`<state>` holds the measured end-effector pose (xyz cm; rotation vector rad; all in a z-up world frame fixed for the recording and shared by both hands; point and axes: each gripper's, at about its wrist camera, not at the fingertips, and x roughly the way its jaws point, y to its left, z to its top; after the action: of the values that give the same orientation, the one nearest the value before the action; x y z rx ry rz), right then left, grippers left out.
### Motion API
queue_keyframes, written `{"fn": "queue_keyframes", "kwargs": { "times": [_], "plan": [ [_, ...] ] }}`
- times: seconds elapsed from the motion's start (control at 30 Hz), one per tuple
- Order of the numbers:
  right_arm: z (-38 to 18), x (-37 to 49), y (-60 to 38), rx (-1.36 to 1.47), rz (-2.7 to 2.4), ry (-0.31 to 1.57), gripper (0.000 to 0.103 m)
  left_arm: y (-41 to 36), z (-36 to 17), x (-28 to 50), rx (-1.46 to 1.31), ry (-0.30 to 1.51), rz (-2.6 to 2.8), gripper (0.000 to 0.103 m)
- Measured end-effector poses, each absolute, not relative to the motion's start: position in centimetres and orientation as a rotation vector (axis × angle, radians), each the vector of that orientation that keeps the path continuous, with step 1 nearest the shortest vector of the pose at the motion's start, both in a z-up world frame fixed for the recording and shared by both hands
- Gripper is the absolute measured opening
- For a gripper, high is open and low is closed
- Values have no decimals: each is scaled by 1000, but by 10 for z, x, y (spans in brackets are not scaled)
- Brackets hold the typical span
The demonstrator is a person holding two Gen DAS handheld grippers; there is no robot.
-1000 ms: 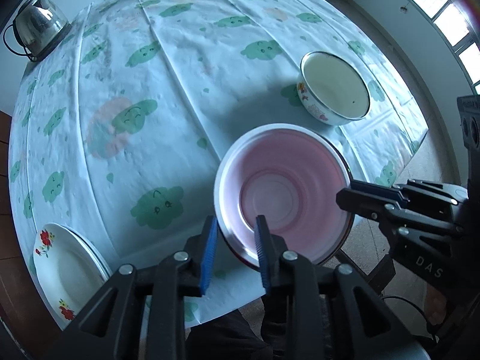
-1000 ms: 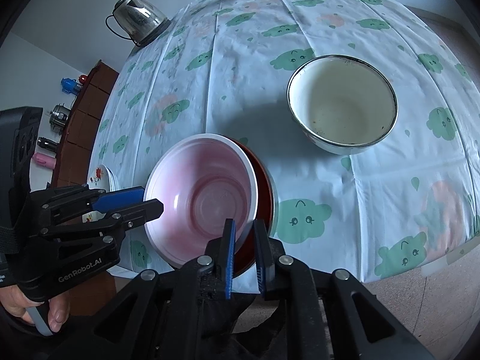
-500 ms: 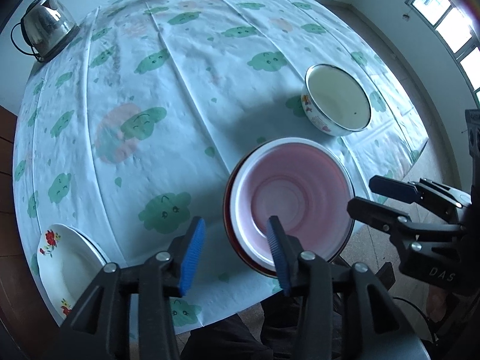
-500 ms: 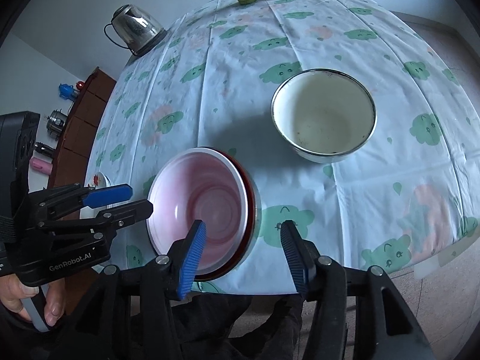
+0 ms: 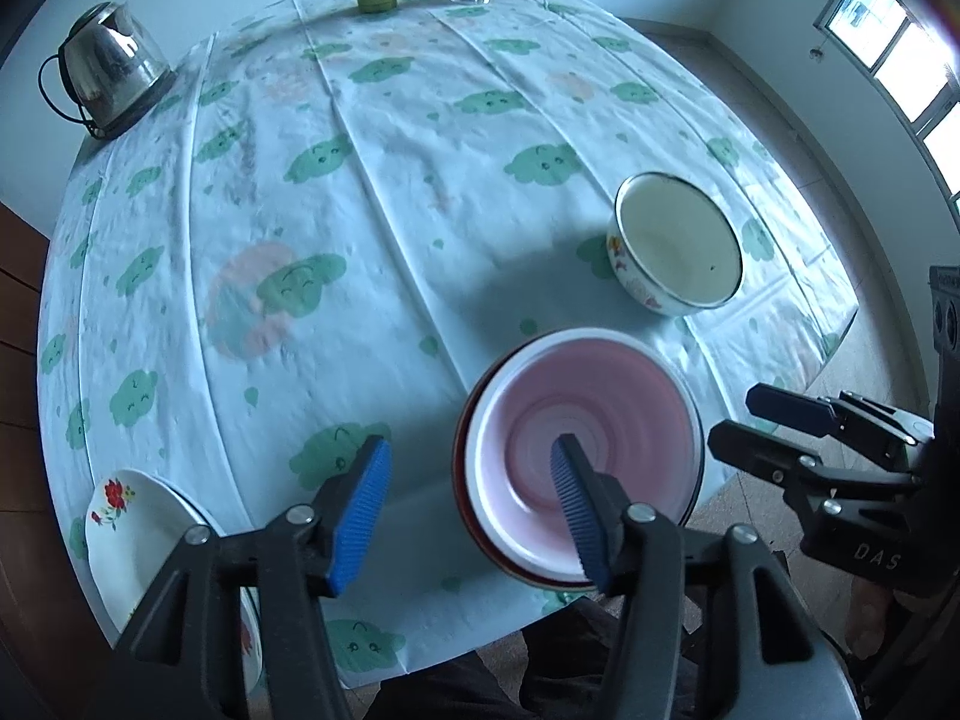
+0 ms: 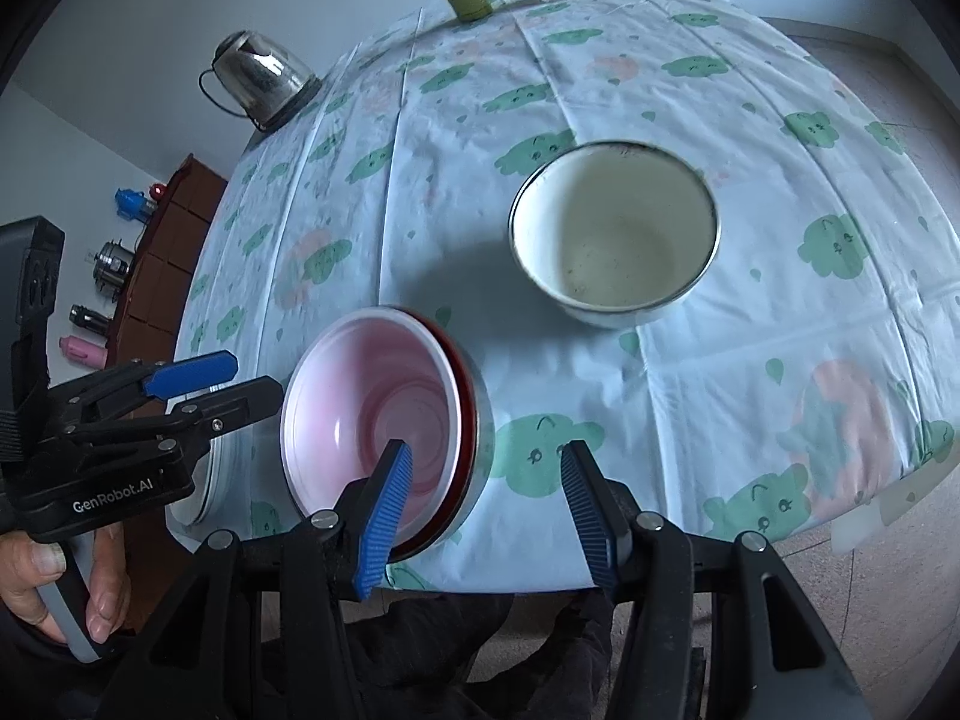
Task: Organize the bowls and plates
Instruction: 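Open the left tool and move it to the cream enamel bowl rim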
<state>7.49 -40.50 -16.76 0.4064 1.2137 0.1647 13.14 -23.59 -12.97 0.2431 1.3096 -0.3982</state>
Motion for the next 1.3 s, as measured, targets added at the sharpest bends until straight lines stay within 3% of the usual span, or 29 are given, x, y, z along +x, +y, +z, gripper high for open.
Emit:
{"fn": "queue_keyframes", "kwargs": {
  "times": [1.1,1.3],
  "plan": [
    [-180,110,-478,412,-18,1180,54,-334,-145,191,331,1301,-438,60],
    [-181,121,-487,408,-46,1172,44,-347,-153,194,353,1302,-441,60]
  ]
}}
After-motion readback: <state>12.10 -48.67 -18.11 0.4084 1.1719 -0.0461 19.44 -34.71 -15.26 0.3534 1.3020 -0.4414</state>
